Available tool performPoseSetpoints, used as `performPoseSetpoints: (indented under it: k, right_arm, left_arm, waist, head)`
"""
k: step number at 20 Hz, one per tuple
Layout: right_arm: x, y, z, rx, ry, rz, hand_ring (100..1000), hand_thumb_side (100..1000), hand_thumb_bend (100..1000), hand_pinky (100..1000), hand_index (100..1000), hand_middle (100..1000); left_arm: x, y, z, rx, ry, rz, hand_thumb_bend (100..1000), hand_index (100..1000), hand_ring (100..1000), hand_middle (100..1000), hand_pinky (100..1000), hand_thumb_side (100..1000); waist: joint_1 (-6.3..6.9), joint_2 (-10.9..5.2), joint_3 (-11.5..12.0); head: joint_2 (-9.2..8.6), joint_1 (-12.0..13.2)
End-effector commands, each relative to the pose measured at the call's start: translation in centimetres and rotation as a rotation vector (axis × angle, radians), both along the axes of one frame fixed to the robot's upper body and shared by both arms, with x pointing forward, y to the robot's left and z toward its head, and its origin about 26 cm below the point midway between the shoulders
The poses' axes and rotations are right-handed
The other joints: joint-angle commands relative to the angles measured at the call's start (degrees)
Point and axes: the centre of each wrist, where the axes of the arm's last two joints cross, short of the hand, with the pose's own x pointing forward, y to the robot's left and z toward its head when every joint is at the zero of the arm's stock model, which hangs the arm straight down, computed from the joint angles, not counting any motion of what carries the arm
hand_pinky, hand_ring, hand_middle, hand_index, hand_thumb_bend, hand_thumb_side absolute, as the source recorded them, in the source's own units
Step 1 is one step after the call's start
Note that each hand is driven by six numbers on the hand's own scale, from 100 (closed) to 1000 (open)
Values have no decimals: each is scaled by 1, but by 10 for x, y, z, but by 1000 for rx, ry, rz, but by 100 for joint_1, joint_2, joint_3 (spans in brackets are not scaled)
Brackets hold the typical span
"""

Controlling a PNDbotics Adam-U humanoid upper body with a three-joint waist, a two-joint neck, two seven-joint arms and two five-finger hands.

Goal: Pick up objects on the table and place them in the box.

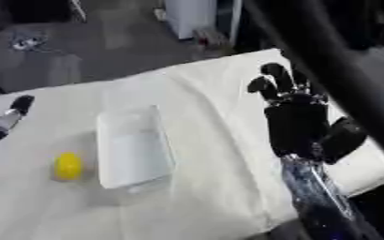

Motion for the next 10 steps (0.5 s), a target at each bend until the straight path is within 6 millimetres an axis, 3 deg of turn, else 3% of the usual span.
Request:
performPoseSetpoints:
  k: [1,6,10]
  right_arm:
    - [-2,-2,4,-44,-208,-28,723,1000,252,608,799,787]
    - [-3,-1,2,-54,-214,-32,715,1000,234,602,795,784]
    - [-1,1,5,-54,-223,-17,709,1000,237,600,795,785]
  left_arm:
    - [-1,0,6,-7,-23,0,483,877,707,794,678,706]
    - [0,-1,6,2,-16,-2,511,873,706,794,672,676]
    - [4,1,2,24,33,7,518,847,620,748,542,628]
  waist:
    - [-15,-48,5]
    - [-11,-62,71]
    - [27,-26,87]
  head:
    - [5,-106]
    - [192,-131]
    - [212,74]
